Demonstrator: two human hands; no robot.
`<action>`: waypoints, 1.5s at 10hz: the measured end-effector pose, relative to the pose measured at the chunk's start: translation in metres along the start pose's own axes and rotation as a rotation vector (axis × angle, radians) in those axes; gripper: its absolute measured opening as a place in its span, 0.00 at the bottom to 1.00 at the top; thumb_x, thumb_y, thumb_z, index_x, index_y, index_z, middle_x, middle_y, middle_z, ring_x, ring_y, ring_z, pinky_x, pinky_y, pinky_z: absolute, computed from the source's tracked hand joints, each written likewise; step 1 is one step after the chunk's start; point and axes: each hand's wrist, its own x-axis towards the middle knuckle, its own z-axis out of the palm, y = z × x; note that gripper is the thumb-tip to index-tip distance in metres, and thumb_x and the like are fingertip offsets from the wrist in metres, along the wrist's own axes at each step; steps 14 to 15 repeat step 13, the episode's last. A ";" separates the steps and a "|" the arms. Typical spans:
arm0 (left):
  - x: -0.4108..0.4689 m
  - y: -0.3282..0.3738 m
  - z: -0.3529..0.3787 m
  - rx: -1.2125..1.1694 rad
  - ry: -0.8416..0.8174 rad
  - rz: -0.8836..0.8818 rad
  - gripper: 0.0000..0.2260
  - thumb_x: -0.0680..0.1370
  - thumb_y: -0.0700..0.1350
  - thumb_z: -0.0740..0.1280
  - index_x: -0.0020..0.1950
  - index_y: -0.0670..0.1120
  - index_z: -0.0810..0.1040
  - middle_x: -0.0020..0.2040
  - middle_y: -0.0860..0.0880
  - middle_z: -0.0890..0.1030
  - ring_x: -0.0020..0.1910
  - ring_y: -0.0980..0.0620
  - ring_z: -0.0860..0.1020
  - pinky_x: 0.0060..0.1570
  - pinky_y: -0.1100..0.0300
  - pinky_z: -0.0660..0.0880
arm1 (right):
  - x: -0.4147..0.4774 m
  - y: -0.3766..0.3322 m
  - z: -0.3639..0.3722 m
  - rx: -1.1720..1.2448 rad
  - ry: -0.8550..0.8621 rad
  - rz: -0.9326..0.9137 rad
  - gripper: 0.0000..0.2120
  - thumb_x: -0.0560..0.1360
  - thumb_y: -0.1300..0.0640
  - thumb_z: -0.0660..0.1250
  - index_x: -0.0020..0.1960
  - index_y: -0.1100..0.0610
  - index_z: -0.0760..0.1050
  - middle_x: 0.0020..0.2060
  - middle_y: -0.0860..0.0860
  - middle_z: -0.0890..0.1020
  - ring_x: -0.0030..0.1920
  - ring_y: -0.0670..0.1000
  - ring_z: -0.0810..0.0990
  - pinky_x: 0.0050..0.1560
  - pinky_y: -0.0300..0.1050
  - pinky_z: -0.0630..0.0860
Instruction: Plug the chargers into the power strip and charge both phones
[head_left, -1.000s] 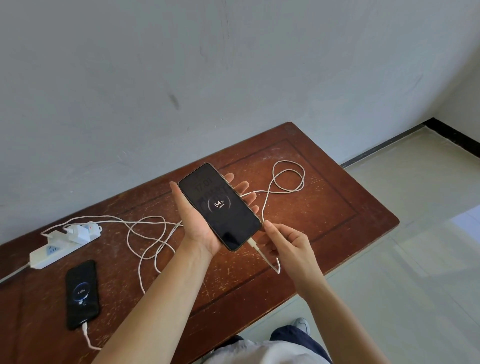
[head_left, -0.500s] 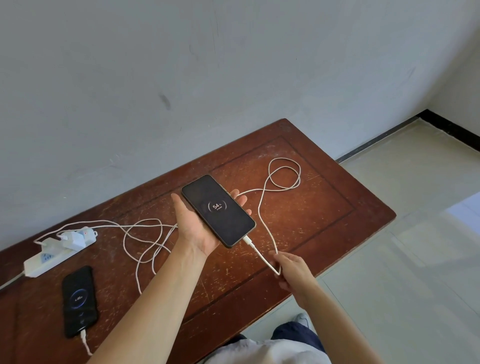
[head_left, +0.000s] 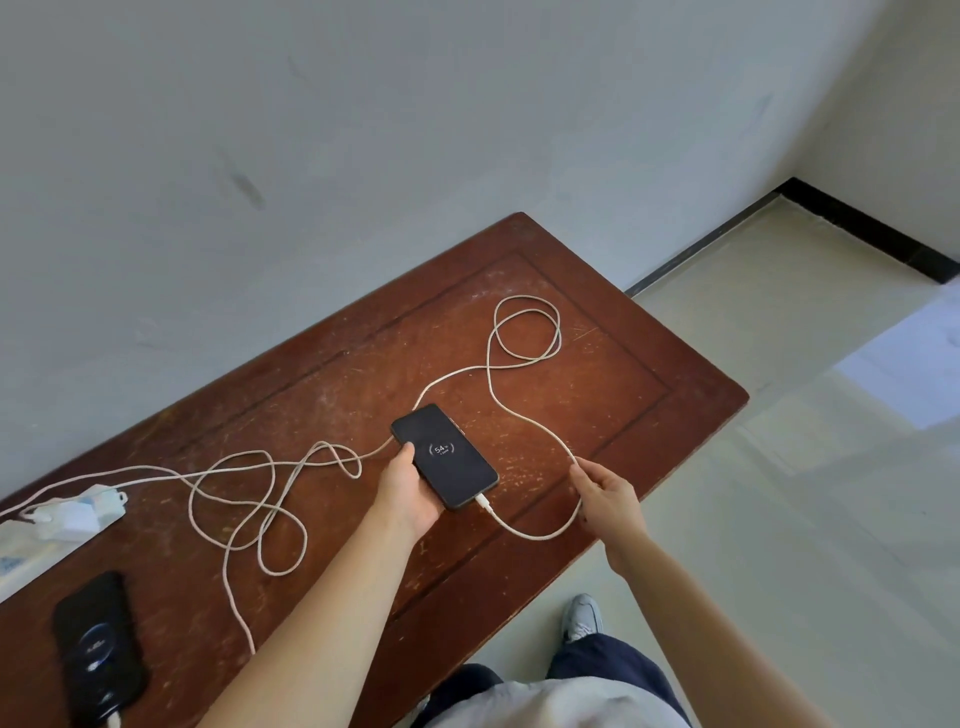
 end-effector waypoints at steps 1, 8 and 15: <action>0.016 -0.007 0.010 0.049 0.003 -0.042 0.19 0.86 0.51 0.55 0.70 0.42 0.72 0.61 0.39 0.81 0.57 0.39 0.80 0.51 0.38 0.76 | 0.012 0.005 -0.009 -0.021 0.020 0.030 0.11 0.83 0.55 0.63 0.59 0.52 0.83 0.32 0.47 0.78 0.27 0.44 0.72 0.26 0.37 0.70; 0.007 -0.016 0.019 0.632 0.028 0.126 0.32 0.82 0.65 0.52 0.80 0.48 0.57 0.80 0.46 0.62 0.79 0.46 0.60 0.76 0.44 0.56 | 0.046 0.023 -0.003 -0.151 0.048 0.024 0.07 0.80 0.53 0.66 0.54 0.52 0.80 0.37 0.48 0.83 0.35 0.45 0.80 0.35 0.39 0.73; -0.022 -0.023 -0.050 2.118 0.173 0.420 0.27 0.83 0.62 0.47 0.81 0.56 0.51 0.83 0.44 0.43 0.81 0.38 0.41 0.76 0.36 0.49 | 0.024 -0.026 0.012 -0.599 -0.051 -0.188 0.25 0.81 0.52 0.66 0.76 0.53 0.66 0.72 0.57 0.72 0.57 0.55 0.82 0.56 0.48 0.81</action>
